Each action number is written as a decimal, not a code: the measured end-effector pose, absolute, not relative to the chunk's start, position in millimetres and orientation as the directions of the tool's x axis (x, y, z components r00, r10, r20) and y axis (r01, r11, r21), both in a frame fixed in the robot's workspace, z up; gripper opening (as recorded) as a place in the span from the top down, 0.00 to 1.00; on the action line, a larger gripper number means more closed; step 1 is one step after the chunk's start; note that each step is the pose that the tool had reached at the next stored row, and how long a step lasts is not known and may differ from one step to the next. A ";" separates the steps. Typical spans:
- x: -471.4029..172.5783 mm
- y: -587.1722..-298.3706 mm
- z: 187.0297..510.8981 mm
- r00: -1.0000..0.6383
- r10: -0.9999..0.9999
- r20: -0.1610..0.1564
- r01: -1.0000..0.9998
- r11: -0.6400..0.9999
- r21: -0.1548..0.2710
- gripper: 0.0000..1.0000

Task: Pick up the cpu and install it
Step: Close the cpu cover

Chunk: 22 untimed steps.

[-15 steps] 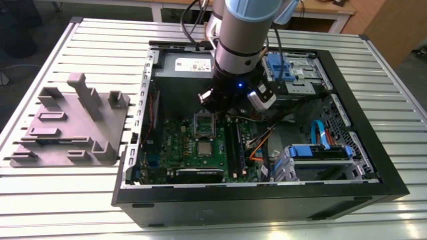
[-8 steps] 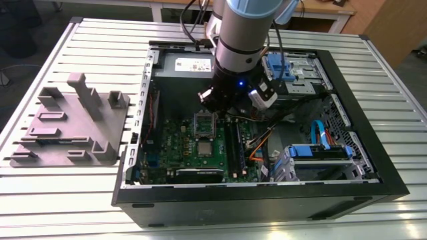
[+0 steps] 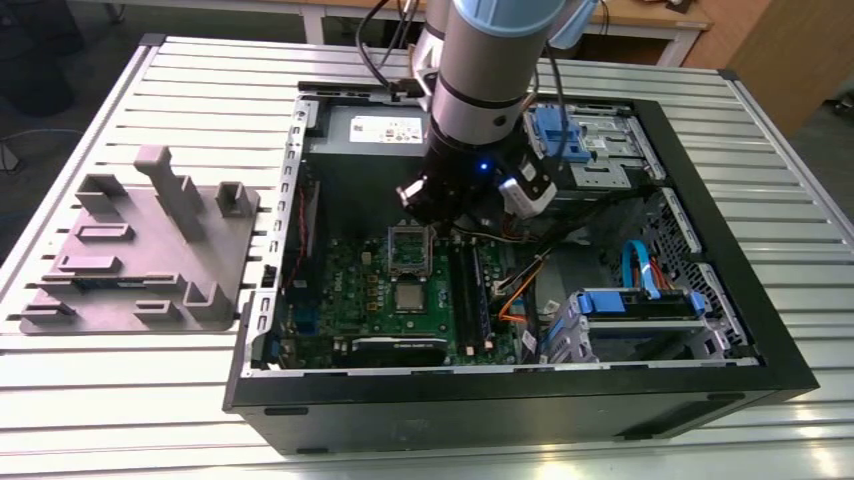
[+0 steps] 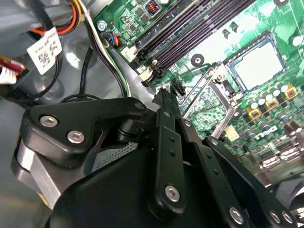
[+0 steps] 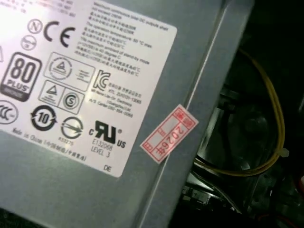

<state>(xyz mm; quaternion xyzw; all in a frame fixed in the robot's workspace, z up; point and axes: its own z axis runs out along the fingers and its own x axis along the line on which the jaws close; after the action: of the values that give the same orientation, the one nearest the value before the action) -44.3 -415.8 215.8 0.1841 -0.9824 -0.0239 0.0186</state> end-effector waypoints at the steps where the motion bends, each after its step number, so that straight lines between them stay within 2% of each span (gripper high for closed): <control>1: -44.3 -415.8 215.8 -0.925 -0.378 0.028 -0.376 0.925 0.054 0.90; 22: -45.2 -416.7 221.4 -0.853 -0.521 0.025 -0.519 0.853 0.055 0.90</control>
<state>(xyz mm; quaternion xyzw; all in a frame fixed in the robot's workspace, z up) -45.2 -416.7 221.4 0.2700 -0.9624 -0.0229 0.0194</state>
